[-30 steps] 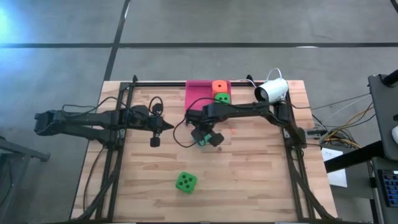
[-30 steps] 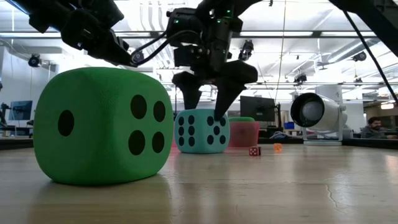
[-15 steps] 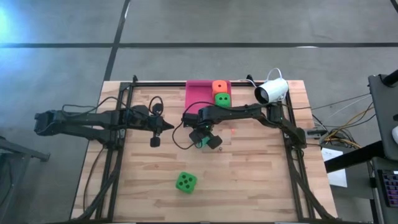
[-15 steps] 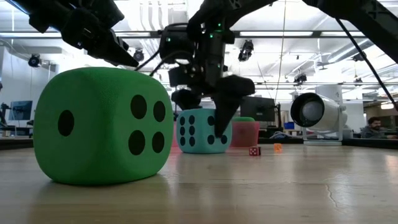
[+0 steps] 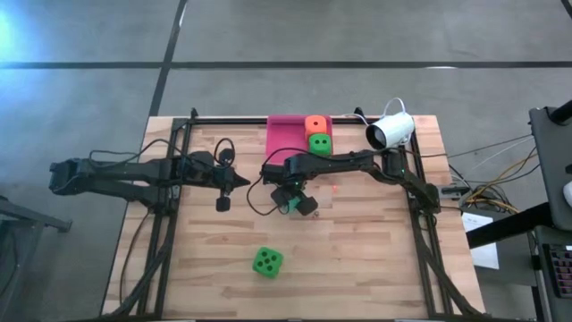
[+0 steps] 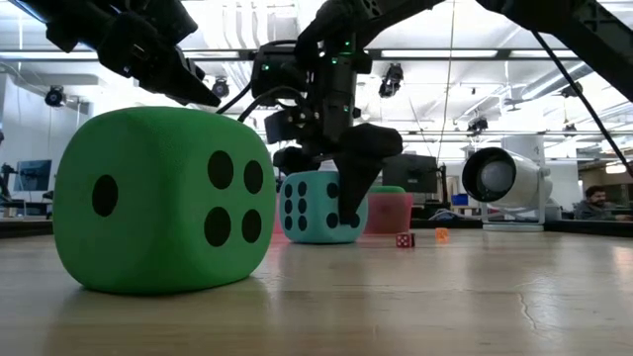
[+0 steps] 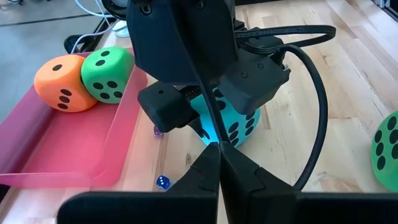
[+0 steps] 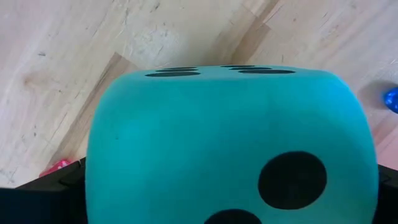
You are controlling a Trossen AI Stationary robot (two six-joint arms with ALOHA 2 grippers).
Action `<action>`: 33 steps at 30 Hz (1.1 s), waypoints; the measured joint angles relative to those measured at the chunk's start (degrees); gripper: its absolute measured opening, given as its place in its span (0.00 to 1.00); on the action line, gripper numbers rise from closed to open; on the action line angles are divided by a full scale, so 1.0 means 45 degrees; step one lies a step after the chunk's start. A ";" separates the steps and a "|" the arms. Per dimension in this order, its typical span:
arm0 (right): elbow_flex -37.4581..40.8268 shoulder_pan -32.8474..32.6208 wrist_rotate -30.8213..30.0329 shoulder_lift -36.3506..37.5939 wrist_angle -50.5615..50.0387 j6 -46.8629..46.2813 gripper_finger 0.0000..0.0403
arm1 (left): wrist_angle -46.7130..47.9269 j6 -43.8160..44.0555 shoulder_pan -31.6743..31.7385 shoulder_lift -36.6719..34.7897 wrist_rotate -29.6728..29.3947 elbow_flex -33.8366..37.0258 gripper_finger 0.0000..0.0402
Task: Pick & Place Dice
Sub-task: Put the large blue dice into the the pink bin
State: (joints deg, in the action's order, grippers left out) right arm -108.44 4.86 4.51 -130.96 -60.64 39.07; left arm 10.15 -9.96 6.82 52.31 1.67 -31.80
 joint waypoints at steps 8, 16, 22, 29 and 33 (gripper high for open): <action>0.0000 -0.0072 -0.0005 0.0015 0.0020 -0.0261 0.98 | 0.0000 0.0000 0.0002 0.0005 0.0004 0.0001 0.02; 0.0000 -0.0287 -0.0005 0.0019 0.0110 -0.0321 0.91 | 0.0000 0.0000 0.0000 0.0000 0.0005 0.0002 0.02; 0.0005 -0.0198 -0.0043 0.0295 -0.0156 -0.0321 0.88 | 0.0000 0.0000 0.0001 0.0004 0.0005 0.0001 0.02; 0.0005 0.0175 -0.0045 0.1361 -0.0357 -0.0305 0.89 | -0.0001 0.0000 0.0002 0.0001 0.0005 -0.0002 0.02; 0.0000 0.0627 -0.0690 0.2055 -0.0350 -0.0015 0.89 | -0.0003 0.0000 0.0002 0.0000 0.0007 0.0001 0.02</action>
State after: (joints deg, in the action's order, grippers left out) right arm -108.44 7.68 1.41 -121.71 -62.22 39.00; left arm 10.14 -9.96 6.83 52.31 1.70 -31.80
